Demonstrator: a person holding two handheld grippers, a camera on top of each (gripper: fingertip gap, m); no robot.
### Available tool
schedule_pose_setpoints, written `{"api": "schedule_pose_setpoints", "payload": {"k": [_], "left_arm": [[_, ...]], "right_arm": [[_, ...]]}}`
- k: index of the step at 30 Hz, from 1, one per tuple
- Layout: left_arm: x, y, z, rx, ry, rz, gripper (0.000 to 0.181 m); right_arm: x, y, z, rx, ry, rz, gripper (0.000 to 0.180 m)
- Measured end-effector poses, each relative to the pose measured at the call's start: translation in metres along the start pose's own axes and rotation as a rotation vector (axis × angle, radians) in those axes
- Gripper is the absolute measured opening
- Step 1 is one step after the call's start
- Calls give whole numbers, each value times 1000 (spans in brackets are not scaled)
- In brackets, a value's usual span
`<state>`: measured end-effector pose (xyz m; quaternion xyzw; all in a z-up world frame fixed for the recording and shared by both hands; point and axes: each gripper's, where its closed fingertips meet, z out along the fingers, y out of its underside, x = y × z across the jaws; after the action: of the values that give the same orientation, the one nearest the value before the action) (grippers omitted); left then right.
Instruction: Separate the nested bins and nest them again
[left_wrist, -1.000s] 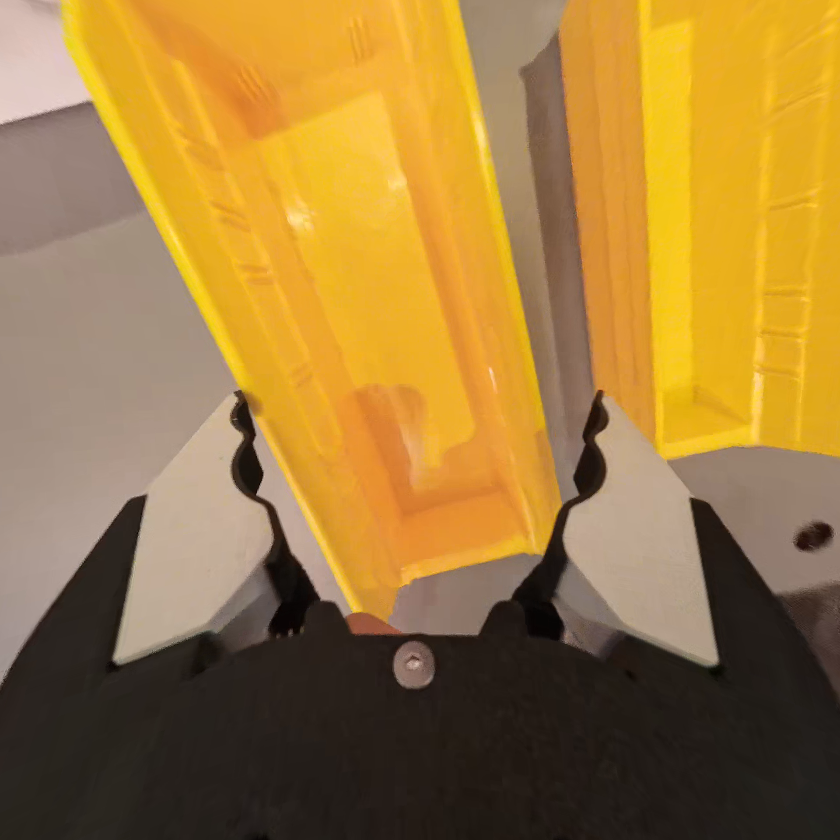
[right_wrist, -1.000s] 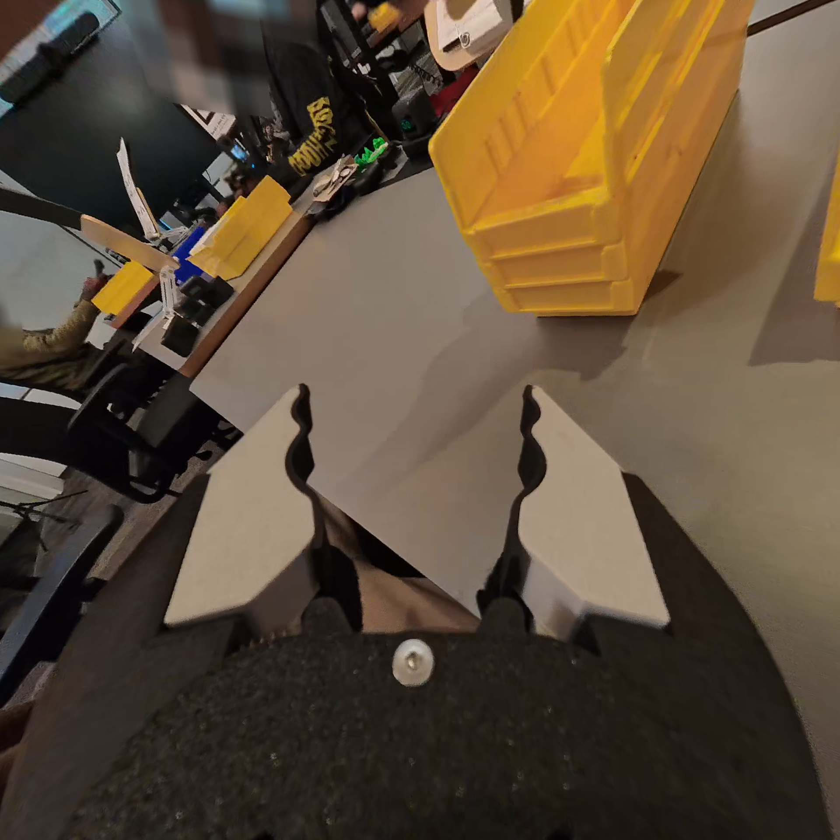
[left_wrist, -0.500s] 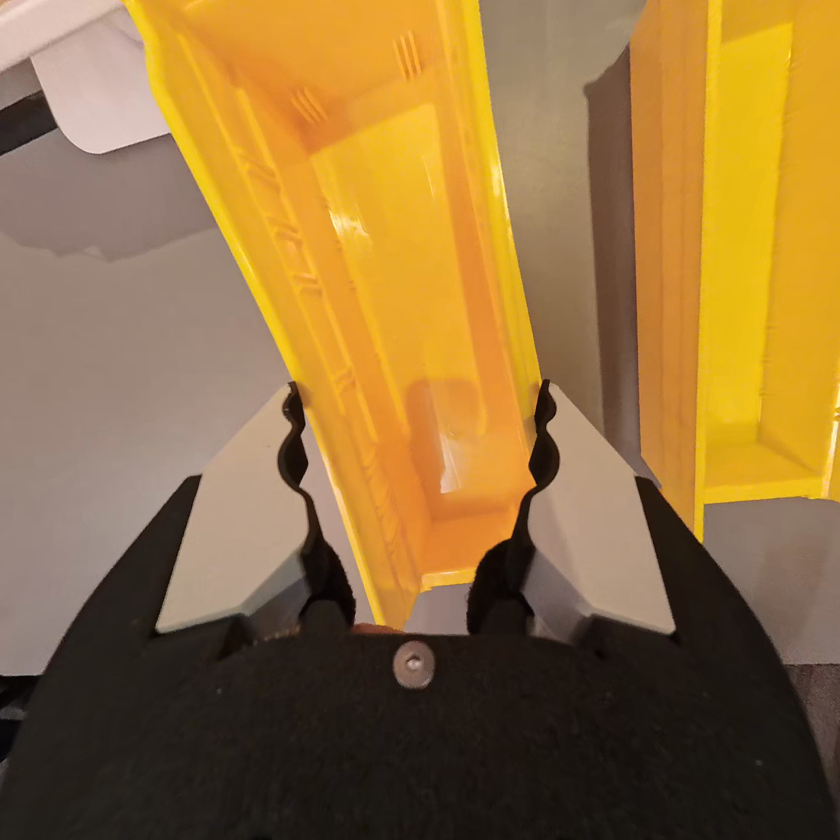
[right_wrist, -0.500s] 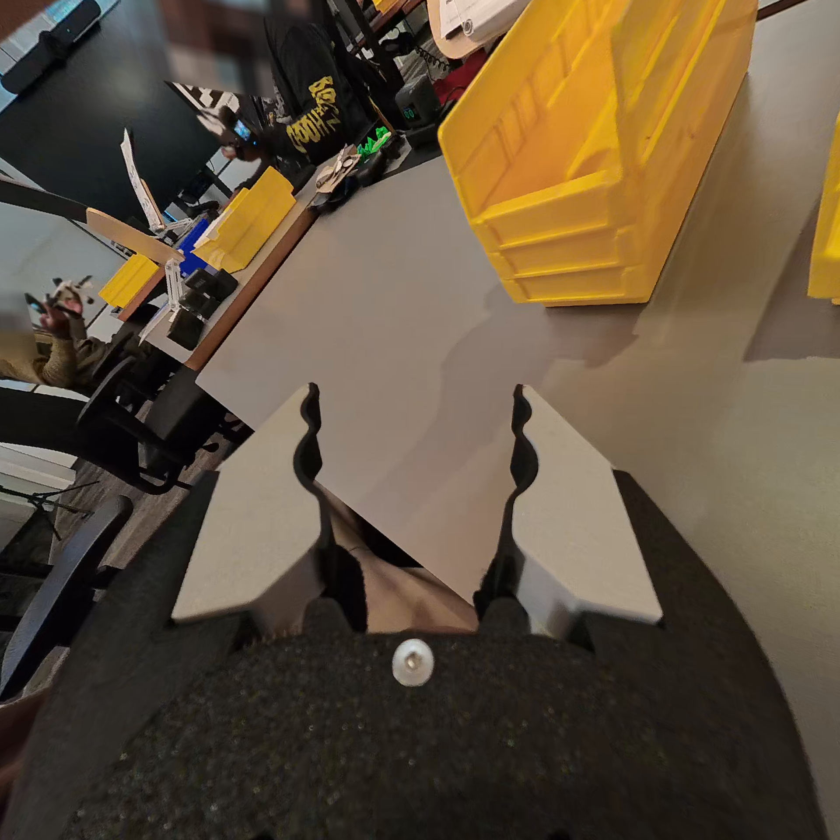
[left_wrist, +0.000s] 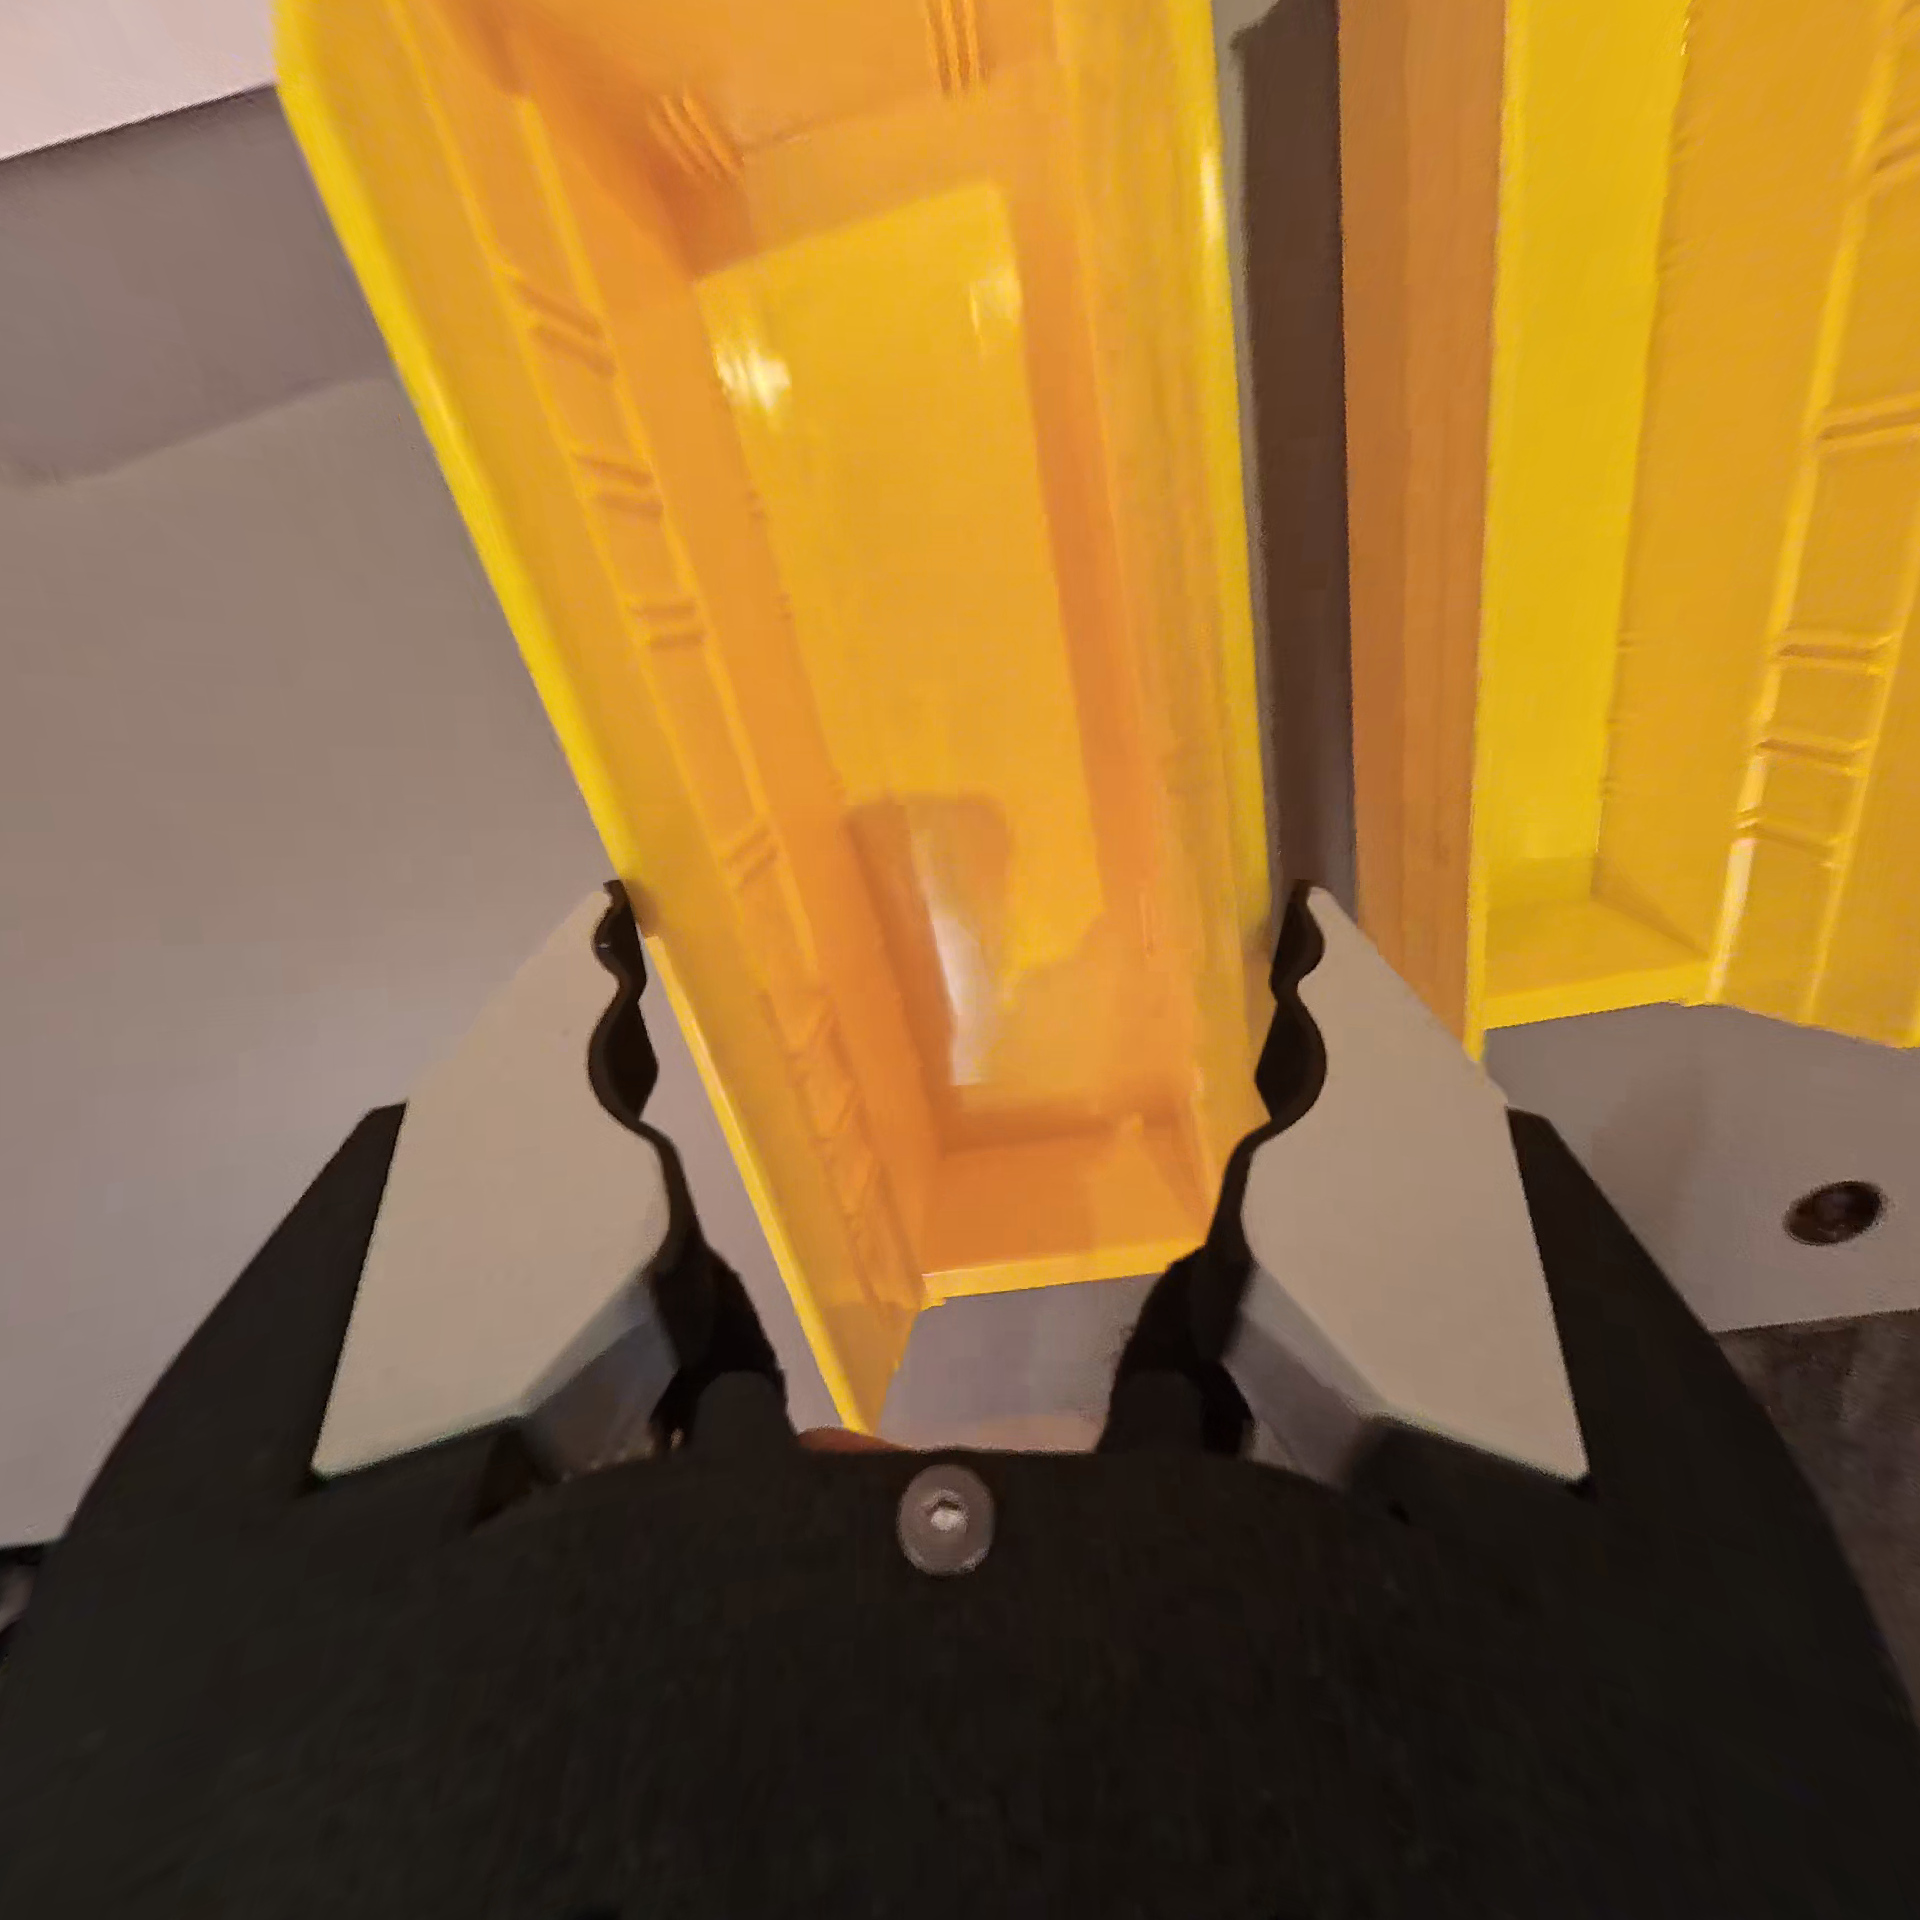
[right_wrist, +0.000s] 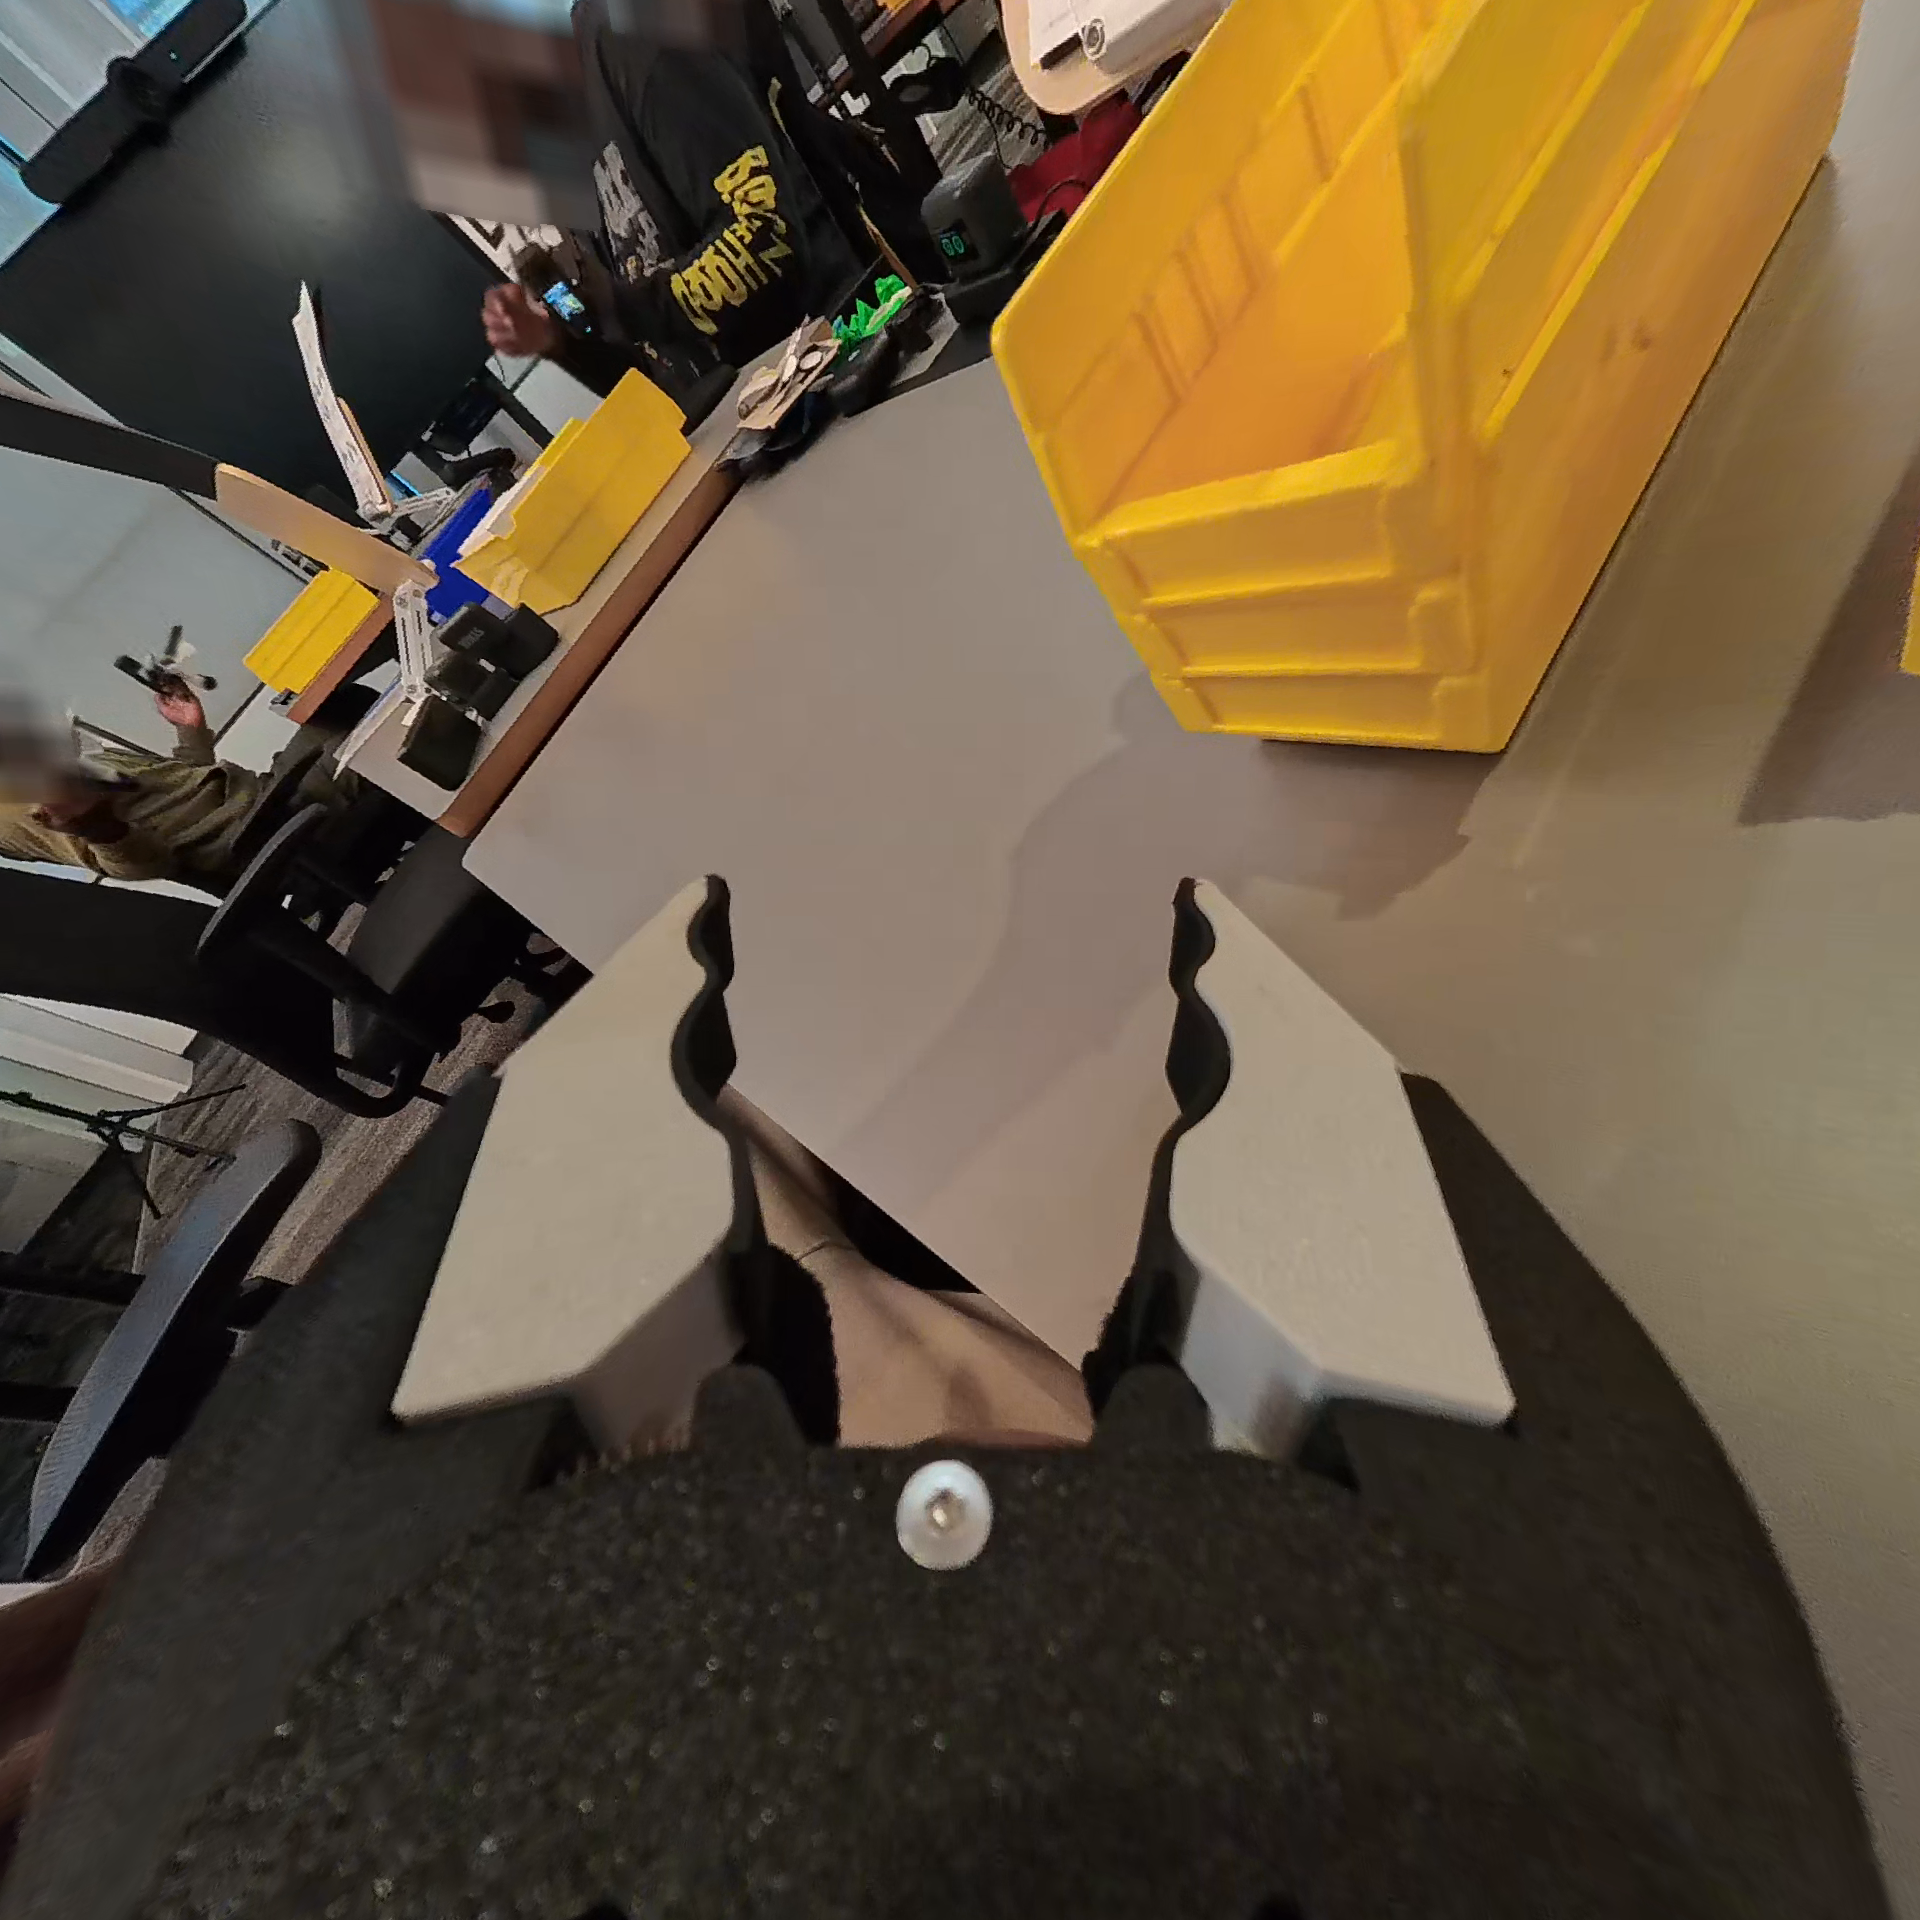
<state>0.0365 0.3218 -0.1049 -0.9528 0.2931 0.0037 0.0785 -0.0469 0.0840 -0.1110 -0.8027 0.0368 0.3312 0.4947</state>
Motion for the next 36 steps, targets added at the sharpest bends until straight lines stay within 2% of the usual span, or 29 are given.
{"api": "schedule_pose_setpoints", "payload": {"k": [3,9,16,22,30,36], "left_arm": [[4,-3,-8,9,46,-54,111],[2,0,-7,-19,31,-23,111],[2,-2,-12,-15,25,4,89],[-1,-5,-16,26,13,-32,83],[-1,-9,-30,47,21,-34,84],[-5,-17,-70,83,36,-24,84]], "right_arm": [[0,2,2,-12,0,-3,85],[1,5,3,-26,2,0,85],[0,7,3,-37,-1,3,84],[1,6,2,-34,-8,16,84],[1,6,2,-36,-4,17,83],[0,8,3,-44,-5,17,84]]}}
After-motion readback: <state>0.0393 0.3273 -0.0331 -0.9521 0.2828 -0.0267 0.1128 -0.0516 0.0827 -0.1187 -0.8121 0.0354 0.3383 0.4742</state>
